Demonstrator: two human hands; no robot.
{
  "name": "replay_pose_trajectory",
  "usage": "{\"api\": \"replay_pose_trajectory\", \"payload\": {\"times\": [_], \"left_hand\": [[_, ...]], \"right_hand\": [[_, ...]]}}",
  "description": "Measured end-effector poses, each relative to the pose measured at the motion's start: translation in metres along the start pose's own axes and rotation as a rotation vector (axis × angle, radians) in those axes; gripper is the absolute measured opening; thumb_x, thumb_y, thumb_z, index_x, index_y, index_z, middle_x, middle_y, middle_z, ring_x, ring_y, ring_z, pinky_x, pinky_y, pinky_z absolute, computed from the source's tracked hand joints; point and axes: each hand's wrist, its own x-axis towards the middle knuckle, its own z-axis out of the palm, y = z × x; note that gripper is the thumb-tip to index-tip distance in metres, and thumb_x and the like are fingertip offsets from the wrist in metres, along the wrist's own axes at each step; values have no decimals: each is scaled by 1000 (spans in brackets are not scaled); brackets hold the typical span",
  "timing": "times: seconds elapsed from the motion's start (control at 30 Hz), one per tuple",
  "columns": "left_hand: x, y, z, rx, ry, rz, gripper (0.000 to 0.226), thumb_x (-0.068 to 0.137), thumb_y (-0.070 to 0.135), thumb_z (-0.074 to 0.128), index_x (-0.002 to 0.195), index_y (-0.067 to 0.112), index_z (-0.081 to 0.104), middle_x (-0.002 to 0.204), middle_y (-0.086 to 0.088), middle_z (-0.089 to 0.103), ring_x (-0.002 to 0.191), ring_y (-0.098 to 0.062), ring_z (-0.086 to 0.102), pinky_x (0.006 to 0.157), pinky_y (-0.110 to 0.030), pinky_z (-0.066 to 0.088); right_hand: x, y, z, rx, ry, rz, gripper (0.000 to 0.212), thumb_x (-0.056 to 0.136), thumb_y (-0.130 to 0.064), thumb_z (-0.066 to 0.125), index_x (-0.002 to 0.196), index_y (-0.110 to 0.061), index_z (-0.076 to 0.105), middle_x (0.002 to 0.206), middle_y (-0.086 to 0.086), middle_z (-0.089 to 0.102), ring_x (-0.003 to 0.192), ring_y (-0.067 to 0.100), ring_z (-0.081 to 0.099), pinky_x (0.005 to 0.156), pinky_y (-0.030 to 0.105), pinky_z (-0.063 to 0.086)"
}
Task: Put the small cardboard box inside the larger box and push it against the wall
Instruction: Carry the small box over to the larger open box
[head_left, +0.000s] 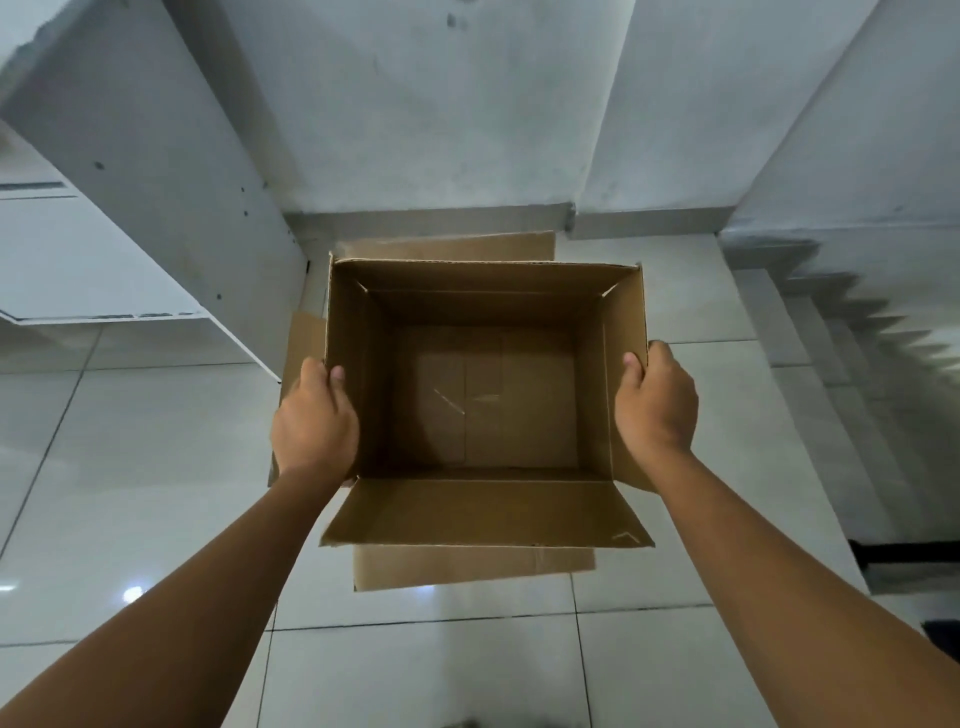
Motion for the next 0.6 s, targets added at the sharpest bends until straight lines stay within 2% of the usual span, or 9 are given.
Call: {"api": "replay_pose_trajectory", "payload": {"times": [0.1,0.27,0.43,0.6], "left_hand": [[19,-9,14,2,-4,-35,28,97,26,32,99,3,47,78,-7,50,66,-23,46,61,-36,35],[43,-24,39,38,-64,-77,30,97,27,32,105,3,48,81,-11,57,67,-25,53,62,-38,46],[54,-43,72,72,-171,-109,33,96,28,35,111,3,50,89,-17,64,71,-29,59,62,-36,45],[54,-69,111,72,-276,-147,29,94,23,43,111,1,52,93,-20,66,71,-27,58,65,-37,46]], "right_hand": [[23,-11,23,-37,-51,-36,22,95,-23,43,99,-5,54,90,13,63,82,28,64,60,28,42],[44,-14,57,-73,-148,-41,22,96,-22,42,103,-4,53,96,17,64,87,31,64,64,30,45],[53,6,102,-119,-253,-9,25,96,-22,42,107,-3,54,97,16,63,91,31,63,63,29,39],[58,36,150,-148,-360,25,25,96,-21,40,104,-1,54,87,14,57,79,26,57,62,33,42]]}}
